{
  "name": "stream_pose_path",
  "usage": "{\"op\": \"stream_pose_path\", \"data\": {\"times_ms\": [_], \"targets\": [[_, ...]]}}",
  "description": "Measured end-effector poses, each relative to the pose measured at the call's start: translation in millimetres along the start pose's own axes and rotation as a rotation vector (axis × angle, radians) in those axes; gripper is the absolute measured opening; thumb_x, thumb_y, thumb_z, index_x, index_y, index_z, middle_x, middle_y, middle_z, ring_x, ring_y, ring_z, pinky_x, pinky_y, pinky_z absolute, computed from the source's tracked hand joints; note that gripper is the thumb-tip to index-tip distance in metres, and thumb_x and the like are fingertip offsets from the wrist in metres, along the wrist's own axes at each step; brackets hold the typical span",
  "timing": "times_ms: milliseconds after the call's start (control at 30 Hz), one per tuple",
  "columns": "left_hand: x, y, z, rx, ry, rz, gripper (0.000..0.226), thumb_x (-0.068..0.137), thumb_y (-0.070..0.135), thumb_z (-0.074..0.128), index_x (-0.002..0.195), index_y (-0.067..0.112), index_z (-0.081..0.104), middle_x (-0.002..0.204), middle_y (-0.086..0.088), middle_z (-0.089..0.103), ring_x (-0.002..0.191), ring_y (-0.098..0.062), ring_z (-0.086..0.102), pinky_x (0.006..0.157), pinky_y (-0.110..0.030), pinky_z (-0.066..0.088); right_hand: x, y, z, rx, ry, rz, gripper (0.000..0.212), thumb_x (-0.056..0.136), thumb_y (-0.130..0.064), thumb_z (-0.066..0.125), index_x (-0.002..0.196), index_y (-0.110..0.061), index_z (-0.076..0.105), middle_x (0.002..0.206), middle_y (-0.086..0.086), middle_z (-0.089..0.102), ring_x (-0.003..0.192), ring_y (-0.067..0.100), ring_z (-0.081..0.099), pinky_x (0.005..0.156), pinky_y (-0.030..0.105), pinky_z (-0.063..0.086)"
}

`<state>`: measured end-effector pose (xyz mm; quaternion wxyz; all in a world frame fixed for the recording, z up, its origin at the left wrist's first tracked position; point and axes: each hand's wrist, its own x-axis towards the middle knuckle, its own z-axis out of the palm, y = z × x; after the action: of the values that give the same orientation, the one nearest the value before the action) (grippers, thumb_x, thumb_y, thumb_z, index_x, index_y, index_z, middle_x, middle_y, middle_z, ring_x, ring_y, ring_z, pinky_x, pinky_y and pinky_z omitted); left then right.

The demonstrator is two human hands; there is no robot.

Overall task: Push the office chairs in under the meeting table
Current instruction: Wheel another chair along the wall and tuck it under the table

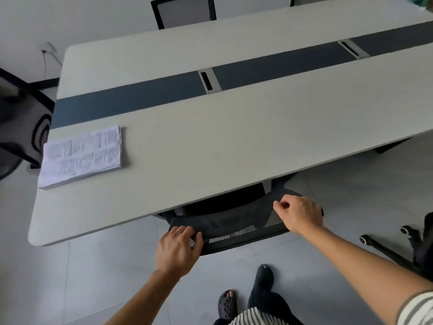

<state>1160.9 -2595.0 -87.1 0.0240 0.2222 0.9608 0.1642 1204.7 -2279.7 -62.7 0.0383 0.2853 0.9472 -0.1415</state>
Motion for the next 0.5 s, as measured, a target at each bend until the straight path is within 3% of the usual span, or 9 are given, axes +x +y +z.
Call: {"op": "stream_pose_path", "data": {"times_ms": [267, 500], "targets": [[31.3, -9.4, 0.5, -0.009, 0.083, -0.054, 0.032, 0.082, 0.034, 0.045, 0.060, 0.014, 0.054, 0.055, 0.002, 0.054, 0.054, -0.024, 0.052, 0.048, -0.030, 0.039, 43.3, -16.6, -0.6, -0.035, -0.014, -0.095, 0.021, 0.085, -0.038, 0.052, 0.080, -0.024, 0.068, 0.085, -0.006, 0.070, 0.083, 0.023, 0.062, 0.061, 0.027, 0.034], [39.0, 14.8, 1.1, 0.009, 0.077, -0.049, 0.031, 0.082, 0.033, 0.044, 0.058, 0.015, 0.053, 0.054, 0.002, 0.054, 0.054, -0.021, 0.051, 0.048, -0.029, 0.038, 56.2, 3.2, -1.7, 0.085, 0.038, -0.097, 0.021, 0.082, -0.032, 0.060, 0.069, -0.017, 0.066, 0.069, -0.004, 0.067, 0.070, 0.028, 0.061, 0.055, 0.028, 0.034]]}}
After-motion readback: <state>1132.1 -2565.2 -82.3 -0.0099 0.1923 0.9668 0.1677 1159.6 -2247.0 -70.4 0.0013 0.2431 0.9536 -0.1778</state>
